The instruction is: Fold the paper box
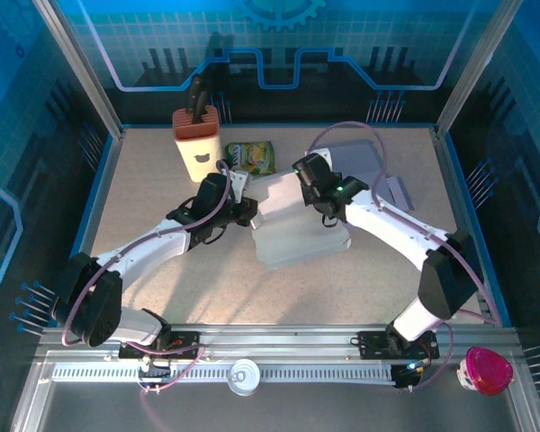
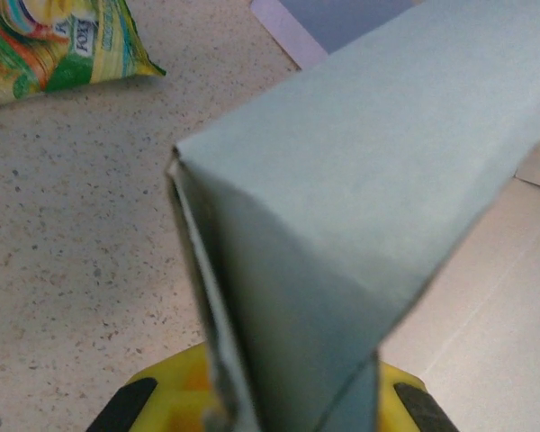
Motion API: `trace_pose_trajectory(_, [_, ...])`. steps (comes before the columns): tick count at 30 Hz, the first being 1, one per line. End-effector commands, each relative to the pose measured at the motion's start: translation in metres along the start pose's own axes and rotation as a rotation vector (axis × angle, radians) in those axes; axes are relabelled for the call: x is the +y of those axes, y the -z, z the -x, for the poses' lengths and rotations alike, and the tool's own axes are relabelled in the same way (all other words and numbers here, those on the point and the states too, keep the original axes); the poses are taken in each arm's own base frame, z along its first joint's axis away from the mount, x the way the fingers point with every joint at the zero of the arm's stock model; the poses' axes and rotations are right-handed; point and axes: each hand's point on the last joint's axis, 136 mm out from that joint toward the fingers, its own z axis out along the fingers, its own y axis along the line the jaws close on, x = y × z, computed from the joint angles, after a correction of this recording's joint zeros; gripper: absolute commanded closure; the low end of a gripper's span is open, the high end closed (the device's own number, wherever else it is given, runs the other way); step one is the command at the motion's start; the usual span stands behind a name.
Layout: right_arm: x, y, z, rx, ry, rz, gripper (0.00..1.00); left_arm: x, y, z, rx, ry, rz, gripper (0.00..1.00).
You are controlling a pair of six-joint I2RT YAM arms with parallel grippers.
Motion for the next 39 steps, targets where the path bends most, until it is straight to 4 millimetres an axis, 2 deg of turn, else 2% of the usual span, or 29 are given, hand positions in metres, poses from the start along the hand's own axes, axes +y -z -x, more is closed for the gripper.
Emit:
trace_pose_trajectory(1, [-0.037, 0.009, -0.015, 0.045, -0.037, -0.273, 1.0, -0.003, -0.002, 0.008, -0.01, 0.034, 0.021, 1.0])
trace_pose_trajectory(8, [-0.033, 0.021, -0.01, 0.027, -0.036, -0.323, 1.0, -0.004, -0.002, 0.008, -0.004, 0.051, 0.018, 1.0])
trace_pose_trajectory(12, [-0.028, 0.018, -0.007, 0.032, -0.025, -0.329, 1.0, -0.006, -0.002, 0.008, -0.002, 0.054, 0.01, 1.0])
trace_pose_trajectory(16, [-0.01, 0.019, -0.004, -0.005, -0.012, -0.216, 1.0, -0.006, -0.001, 0.009, 0.002, 0.051, 0.013, 1.0])
trace_pose_trajectory(19, [-0.009, 0.024, -0.004, -0.011, -0.027, -0.177, 1.0, -0.003, -0.003, 0.006, 0.008, 0.052, 0.026, 1.0])
trace_pose_trajectory(25, [-0.001, 0.015, -0.029, -0.009, -0.049, -0.158, 1.0, 0.011, -0.018, -0.01, 0.034, 0.077, 0.075, 1.0])
trace_pose_trajectory(30, [0.009, -0.001, -0.056, 0.001, -0.064, -0.175, 1.0, 0.028, -0.036, -0.034, 0.044, 0.108, 0.126, 1.0])
trace_pose_trajectory(35, [0.017, -0.014, -0.07, 0.028, -0.048, -0.173, 1.0, 0.038, -0.051, -0.057, 0.073, 0.114, 0.158, 1.0])
trace_pose_trajectory(37, [0.02, -0.016, -0.074, 0.038, -0.04, -0.174, 1.0, 0.042, -0.054, -0.061, 0.075, 0.104, 0.189, 0.97])
trace_pose_trajectory(39, [0.022, -0.018, -0.076, 0.044, -0.037, -0.165, 1.0, 0.045, -0.057, -0.066, 0.077, 0.103, 0.211, 0.9])
